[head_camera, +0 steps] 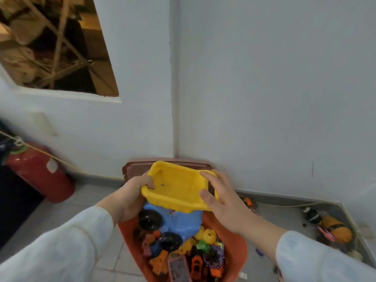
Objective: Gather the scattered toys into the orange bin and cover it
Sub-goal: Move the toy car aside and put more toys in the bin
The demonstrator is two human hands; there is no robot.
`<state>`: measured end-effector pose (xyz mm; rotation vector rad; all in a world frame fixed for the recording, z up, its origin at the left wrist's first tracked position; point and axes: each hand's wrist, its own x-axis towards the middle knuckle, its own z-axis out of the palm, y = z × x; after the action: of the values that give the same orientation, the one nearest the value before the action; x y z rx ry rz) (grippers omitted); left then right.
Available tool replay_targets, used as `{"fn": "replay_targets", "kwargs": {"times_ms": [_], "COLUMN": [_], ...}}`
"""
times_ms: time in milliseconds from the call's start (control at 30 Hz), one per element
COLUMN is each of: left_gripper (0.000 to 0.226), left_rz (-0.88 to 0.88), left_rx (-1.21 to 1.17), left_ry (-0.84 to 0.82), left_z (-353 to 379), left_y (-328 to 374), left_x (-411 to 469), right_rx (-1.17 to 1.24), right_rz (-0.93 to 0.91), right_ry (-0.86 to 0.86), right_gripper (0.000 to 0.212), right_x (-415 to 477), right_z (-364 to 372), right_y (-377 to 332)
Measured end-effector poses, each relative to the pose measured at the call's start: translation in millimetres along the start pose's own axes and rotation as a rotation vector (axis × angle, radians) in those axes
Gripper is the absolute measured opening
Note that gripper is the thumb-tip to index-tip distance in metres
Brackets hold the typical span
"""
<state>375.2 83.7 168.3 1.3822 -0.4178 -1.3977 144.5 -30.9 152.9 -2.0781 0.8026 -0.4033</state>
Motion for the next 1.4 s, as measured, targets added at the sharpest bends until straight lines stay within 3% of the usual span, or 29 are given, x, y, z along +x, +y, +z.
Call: {"fn": "replay_targets", "kwargs": {"times_ms": [133, 200, 300, 400, 500, 600, 733, 833, 933, 1033, 1133, 1233, 1400], "left_gripper": [0.069, 0.067, 0.065, 0.054, 0.055, 0.058, 0.054, 0.046, 0.060, 0.072, 0.076, 0.075, 0.082], "left_rz": [0.025, 0.026, 0.000, 0.038, 0.191, 0.281, 0.335, 0.193, -0.019, -0.110, -0.095, -0.023, 0.124], "left_rx": [0.098, 0.108, 0.212, 0.678, 1.099, 1.182, 1.298, 1.348, 1.321, 1.206, 1.156, 1.077, 0.876], "left_ry": [-0.021, -0.052, -0.062, 0.125, 0.277, 0.340, 0.376, 0.360, 0.288, 0.280, 0.292, 0.283, 0.229], "left_z": [-10.1, -10.5, -14.6, -24.4, -36.8, -44.6, -43.3, -44.4, -48.3, -54.7, -59.6, -57.2, -45.9], "left_y": [-9.7, -7.8, -15.7, -29.2, -42.1, -48.5, -49.7, -51.9, -62.5, -70.1, -68.8, -66.8, -66.7], "left_x": [6.1, 12.7, 29.3, 52.9, 66.9, 68.5, 64.7, 63.8, 63.6, 63.1, 67.2, 73.3, 85.9], "right_rx": [0.324, 0.422, 0.335, 0.126, -0.059, -0.078, 0.061, 0.303, 0.522, 0.711, 0.813, 0.769, 0.663], "right_rz": [0.215, 0.297, 0.454, 0.605, 0.575, 0.597, 0.690, 0.845, 0.911, 0.901, 0.910, 0.884, 0.878], "right_ry": [-0.016, -0.009, -0.034, -0.133, -0.269, -0.341, -0.307, -0.251, -0.217, -0.162, -0.144, -0.135, 0.055], "right_gripper": [0.061, 0.062, 0.072, 0.079, 0.079, 0.077, 0.085, 0.088, 0.082, 0.070, 0.064, 0.065, 0.074], "right_x": [10.5, 15.8, 11.7, 4.6, -2.8, -7.1, -1.6, 7.7, 15.6, 15.3, 7.9, 1.1, -0.7], "right_z": [15.3, 17.7, 34.9, 53.0, 65.8, 74.5, 83.9, 97.2, 117.0, 131.0, 131.6, 118.7, 90.0], "right_y": [6.6, 12.5, 27.6, 40.0, 51.6, 60.5, 65.3, 62.6, 61.7, 57.3, 51.9, 51.0, 58.5]}}
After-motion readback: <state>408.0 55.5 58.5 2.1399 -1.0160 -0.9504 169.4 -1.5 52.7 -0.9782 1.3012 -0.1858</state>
